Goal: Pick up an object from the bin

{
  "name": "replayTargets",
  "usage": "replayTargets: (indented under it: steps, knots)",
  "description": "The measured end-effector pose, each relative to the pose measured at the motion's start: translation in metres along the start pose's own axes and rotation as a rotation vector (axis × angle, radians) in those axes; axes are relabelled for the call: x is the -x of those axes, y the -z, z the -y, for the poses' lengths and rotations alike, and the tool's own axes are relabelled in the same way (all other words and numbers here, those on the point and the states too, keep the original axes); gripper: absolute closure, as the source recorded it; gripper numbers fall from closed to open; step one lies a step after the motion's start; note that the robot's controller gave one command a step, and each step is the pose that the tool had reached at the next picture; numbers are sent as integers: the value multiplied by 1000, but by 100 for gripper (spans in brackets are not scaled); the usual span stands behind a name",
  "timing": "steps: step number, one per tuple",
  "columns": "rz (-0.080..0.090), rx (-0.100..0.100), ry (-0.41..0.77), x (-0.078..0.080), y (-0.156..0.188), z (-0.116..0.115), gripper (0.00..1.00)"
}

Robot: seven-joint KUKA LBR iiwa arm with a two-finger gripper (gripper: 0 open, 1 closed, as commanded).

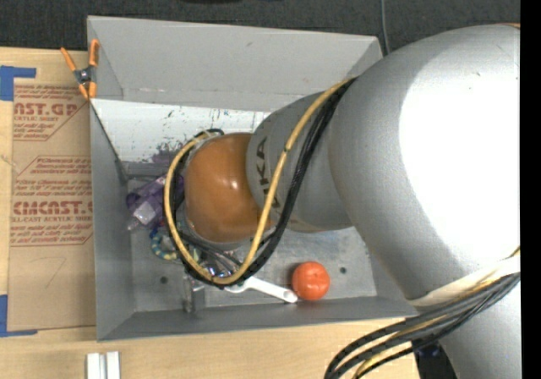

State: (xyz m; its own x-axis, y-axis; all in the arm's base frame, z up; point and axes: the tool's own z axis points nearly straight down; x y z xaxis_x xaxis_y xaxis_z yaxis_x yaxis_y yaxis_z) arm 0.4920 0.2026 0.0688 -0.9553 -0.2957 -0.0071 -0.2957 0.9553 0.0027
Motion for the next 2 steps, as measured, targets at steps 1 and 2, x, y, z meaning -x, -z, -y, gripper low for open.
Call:
replayTargets:
  steps: [1,2]
  knots:
    - [9,-2,-196,44,33,43,0]
    - [5,0,183,11,7,59,0]
